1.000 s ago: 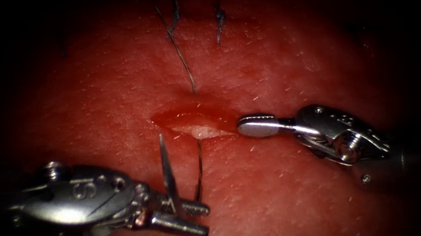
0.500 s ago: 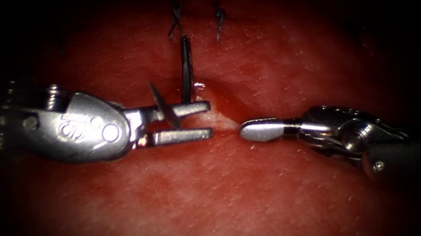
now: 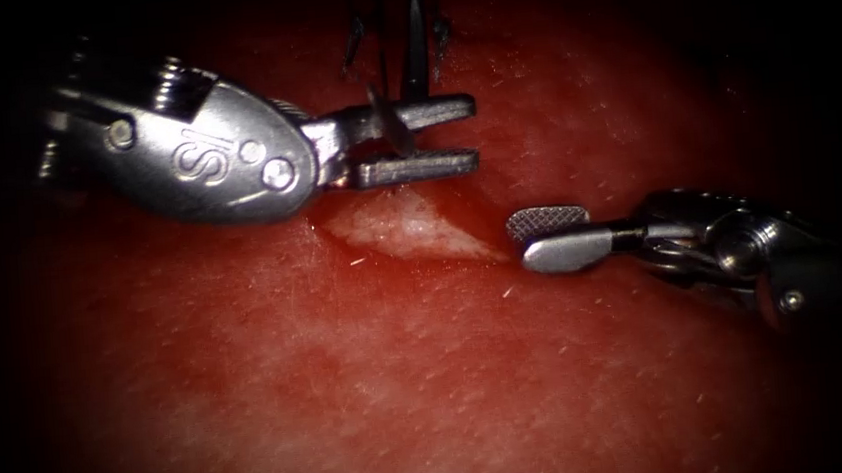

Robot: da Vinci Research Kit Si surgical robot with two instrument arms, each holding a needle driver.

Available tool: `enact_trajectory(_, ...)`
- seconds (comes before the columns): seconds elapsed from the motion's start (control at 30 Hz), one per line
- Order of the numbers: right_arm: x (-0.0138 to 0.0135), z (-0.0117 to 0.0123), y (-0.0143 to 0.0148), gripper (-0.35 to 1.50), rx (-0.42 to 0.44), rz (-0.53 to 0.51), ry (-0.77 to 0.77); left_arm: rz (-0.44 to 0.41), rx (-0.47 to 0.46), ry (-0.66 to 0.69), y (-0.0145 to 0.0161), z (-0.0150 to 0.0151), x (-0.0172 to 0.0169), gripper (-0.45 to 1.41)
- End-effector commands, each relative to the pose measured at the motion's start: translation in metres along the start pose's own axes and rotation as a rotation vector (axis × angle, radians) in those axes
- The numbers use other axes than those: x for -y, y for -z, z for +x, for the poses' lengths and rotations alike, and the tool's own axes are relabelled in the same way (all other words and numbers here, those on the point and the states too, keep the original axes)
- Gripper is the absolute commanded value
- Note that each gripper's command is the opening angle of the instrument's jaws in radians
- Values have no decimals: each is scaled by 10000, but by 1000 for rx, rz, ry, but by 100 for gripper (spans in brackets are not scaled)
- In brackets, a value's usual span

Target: Wound Closure

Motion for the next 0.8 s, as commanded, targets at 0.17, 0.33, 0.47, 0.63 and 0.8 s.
enact_trajectory(0.17,0,22,0,113,-22,21,-37,-13,-5,-122,-19,24,32,-40)
enact_trajectory(0.33,0,34,-6,116,-39,24,-64,-24,-20,-186,-32,50,69,-37)
enact_trajectory(0.47,-3,40,-17,114,-48,18,-78,-31,-33,-207,-40,61,90,-35)
enact_trajectory(0.63,-6,42,-38,113,-34,-12,-118,-41,-45,-222,-45,62,103,-35)
enact_trajectory(0.8,-4,37,-47,109,-1,-27,-139,-42,-47,-226,-46,59,104,-33)
